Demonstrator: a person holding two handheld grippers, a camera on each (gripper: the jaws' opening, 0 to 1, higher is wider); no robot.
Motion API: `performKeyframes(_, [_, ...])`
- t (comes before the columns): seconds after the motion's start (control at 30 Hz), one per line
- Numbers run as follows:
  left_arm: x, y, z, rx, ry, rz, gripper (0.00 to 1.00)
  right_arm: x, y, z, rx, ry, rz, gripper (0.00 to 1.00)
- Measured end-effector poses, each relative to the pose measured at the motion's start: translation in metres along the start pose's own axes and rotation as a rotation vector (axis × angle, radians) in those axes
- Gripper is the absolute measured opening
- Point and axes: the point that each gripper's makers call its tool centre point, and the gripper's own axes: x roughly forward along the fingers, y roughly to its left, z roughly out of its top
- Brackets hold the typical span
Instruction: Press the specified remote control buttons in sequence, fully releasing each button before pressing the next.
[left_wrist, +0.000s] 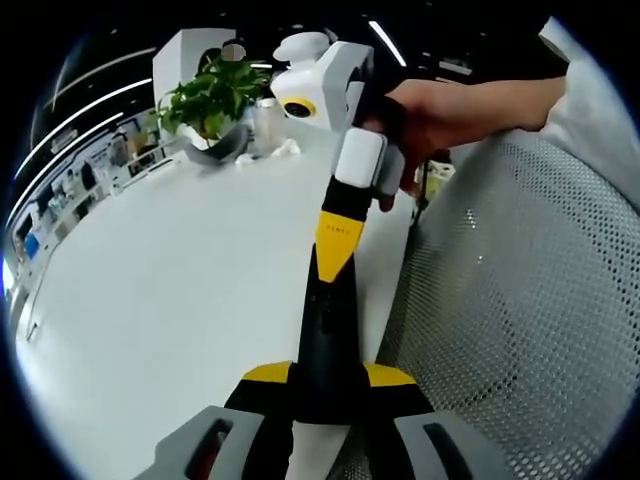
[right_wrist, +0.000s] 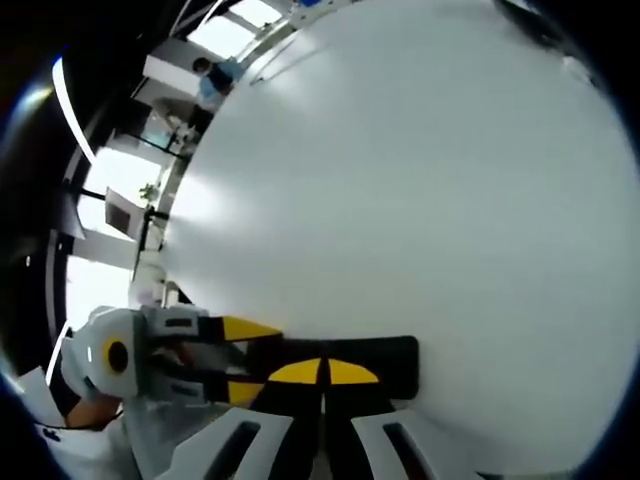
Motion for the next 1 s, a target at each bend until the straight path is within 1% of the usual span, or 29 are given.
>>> performKeyframes(0.4, [0.000,0.000,0.000,0.007,0.003,-0.005,0.24,-0.005,-0.006,-0.003,0.001,0.015,-0.030,0.00])
performKeyframes(0.53, [0.000,0.001,0.000,0.005,0.008,-0.001,0.24,-0.007,-0.007,-0.010,0.026,0.047,-0.040,0.00])
performKeyframes(0.83, [-0.001,0.002,0.000,0.002,0.003,-0.002,0.24,-0.007,-0.007,-0.013,0.027,0.063,-0.056,0.00])
performKeyframes(1.0, [-0.001,0.001,0.000,0.003,-0.001,-0.003,0.24,-0.006,-0.005,-0.014,-0.010,0.070,-0.080,0.00])
